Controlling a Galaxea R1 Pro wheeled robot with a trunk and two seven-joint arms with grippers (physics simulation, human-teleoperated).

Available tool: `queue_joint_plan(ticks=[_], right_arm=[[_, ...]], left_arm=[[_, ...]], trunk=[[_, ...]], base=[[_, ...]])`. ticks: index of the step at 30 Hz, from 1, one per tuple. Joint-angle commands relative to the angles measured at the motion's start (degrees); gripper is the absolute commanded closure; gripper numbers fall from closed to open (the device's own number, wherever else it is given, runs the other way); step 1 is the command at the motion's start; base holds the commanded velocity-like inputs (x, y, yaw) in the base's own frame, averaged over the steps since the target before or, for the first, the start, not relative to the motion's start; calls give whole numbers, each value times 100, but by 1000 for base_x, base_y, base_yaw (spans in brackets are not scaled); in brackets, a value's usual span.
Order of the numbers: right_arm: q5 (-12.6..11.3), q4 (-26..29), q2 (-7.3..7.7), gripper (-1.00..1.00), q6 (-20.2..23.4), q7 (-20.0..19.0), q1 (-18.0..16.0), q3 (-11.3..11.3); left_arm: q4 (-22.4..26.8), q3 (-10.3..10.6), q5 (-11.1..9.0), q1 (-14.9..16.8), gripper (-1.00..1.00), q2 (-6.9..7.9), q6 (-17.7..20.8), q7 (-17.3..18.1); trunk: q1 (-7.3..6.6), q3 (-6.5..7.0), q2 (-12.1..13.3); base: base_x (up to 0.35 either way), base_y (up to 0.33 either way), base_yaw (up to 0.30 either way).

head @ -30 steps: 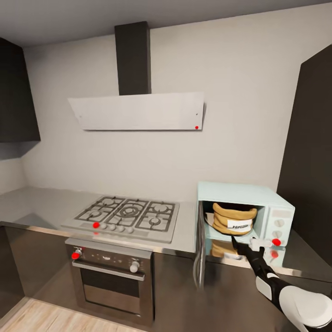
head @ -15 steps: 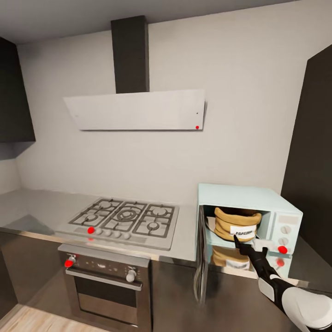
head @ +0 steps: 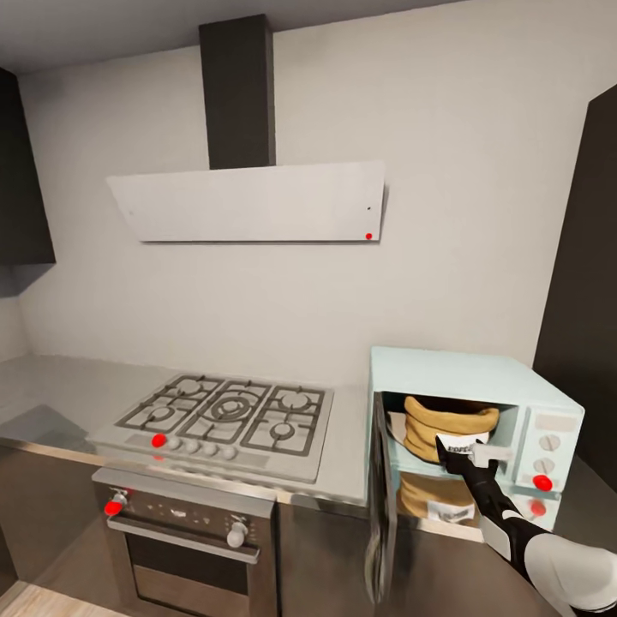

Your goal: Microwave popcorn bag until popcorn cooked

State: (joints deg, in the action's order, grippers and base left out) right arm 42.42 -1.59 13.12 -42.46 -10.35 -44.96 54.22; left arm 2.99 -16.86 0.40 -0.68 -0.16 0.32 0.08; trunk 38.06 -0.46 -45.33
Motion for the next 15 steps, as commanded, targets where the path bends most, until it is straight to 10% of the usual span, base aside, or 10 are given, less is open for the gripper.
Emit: queue_joint_plan(ticks=[1,15], right_arm=[[-23,-17,6,-100,-16,-55,-4,45],[-23,-17,6,-100,-10,-55,-4,45]], left_arm=[[10,-19,4,-3,-100,-2,3,1],[11,-32,4,-3,-100,-1,3,1]], trunk=[[2,-5,-5],[2,-5,-5]], base=[[25,0,0],[61,0,0]])
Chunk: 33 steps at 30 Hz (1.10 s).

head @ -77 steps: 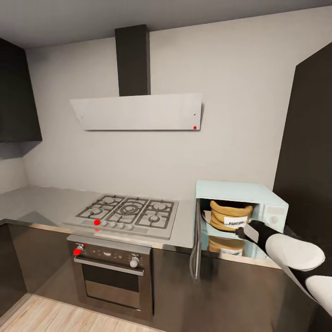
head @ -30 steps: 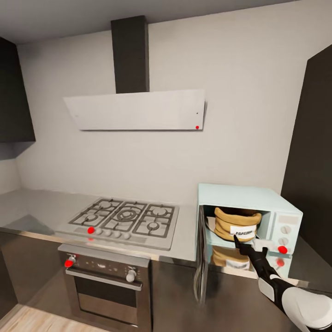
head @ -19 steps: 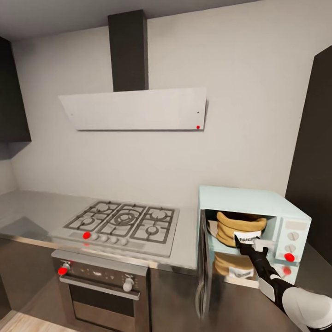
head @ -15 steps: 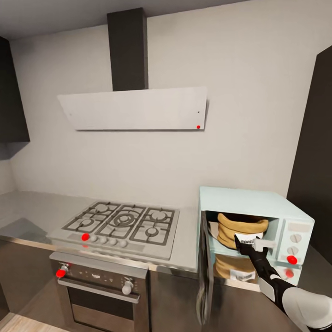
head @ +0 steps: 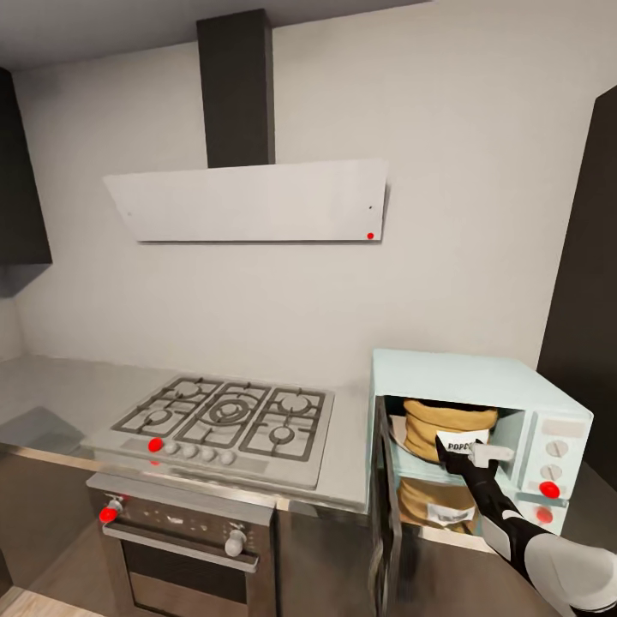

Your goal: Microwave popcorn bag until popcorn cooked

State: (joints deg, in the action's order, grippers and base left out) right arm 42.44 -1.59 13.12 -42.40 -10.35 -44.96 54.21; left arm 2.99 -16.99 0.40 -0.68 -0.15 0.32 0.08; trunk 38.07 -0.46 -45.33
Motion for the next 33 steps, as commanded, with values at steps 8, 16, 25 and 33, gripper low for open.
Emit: queue_joint_plan(ticks=[8,16,25,33], right_arm=[[-25,-17,6,-100,-16,-54,-4,46],[-25,-17,6,-100,-14,-54,-4,46],[-25,-17,6,-100,-14,-54,-4,46],[-25,-17,6,-100,-14,-54,-4,46]], left_arm=[[9,-20,4,-3,-100,0,-1,1],[11,-23,4,-3,-100,4,3,1],[12,-23,4,-3,-100,-2,3,1],[11,-23,4,-3,-100,-3,3,1]], trunk=[[1,-5,-4],[1,-5,-4],[1,-5,-4],[1,-5,-4]], base=[[114,0,0],[102,0,0],[-35,0,0],[-322,0,0]])
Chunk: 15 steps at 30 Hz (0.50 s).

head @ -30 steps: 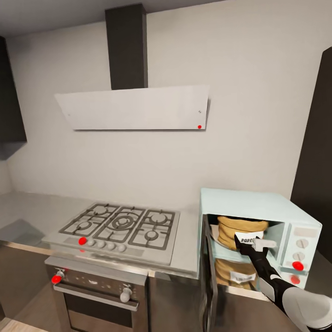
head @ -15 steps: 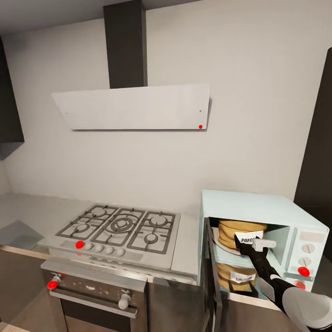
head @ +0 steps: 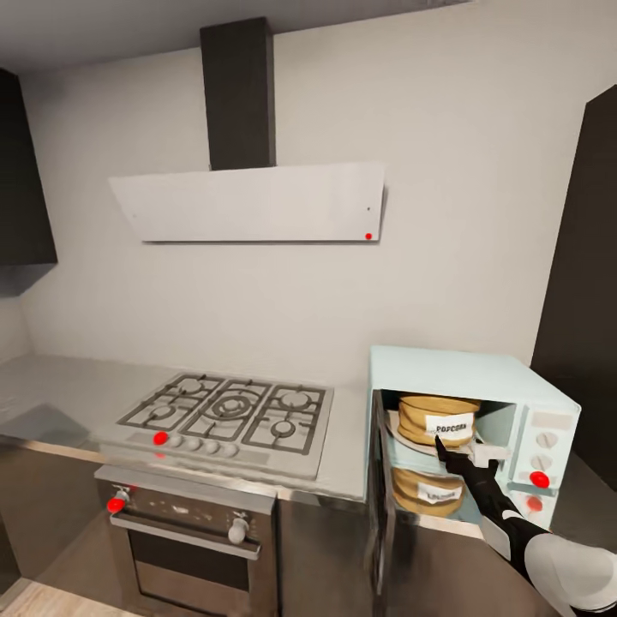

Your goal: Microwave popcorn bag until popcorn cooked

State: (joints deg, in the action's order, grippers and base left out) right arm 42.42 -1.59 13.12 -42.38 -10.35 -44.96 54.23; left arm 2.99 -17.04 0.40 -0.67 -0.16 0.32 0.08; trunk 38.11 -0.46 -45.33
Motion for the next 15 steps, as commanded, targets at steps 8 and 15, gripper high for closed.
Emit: queue_joint_plan(ticks=[8,15], right_arm=[[-23,-17,6,-100,-24,-48,-4,45],[-23,-17,-3,-100,-31,-46,-4,44]], left_arm=[[11,-27,4,-3,-100,-2,3,1],[9,-36,3,-3,-100,7,-1,1]], trunk=[[-2,-5,-5],[-2,-5,-5]], base=[[-181,23,0],[-68,50,0]])
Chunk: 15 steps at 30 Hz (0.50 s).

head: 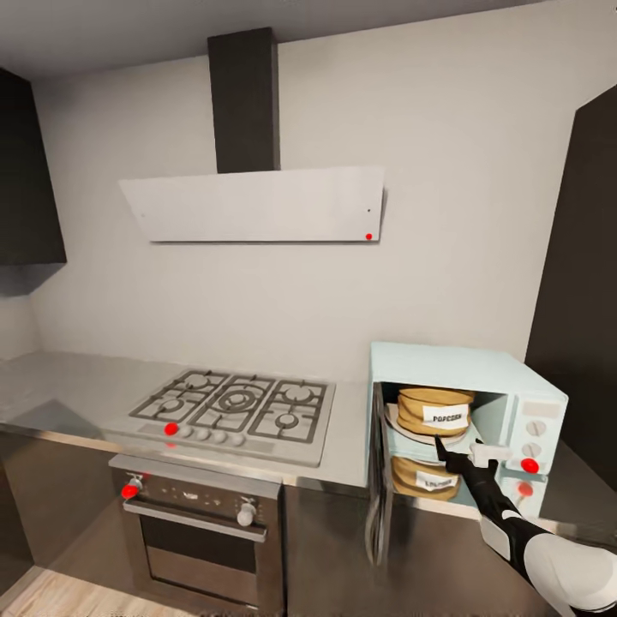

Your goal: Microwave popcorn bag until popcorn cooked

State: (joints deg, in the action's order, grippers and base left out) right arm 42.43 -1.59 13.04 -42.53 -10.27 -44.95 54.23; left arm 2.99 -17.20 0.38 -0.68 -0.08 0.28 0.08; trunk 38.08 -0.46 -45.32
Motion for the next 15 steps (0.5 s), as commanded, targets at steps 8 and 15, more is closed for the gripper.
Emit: queue_joint_plan(ticks=[8,15], right_arm=[[-27,-17,5,-100,-18,-42,-6,52],[-33,-17,5,-100,-4,-18,-5,52]], left_arm=[[12,-19,3,-2,-100,-1,-1,1],[13,-20,6,-2,-100,-1,-1,1]], trunk=[[0,-5,-5],[0,-5,-5]], base=[[-238,18,0],[-314,68,0]])
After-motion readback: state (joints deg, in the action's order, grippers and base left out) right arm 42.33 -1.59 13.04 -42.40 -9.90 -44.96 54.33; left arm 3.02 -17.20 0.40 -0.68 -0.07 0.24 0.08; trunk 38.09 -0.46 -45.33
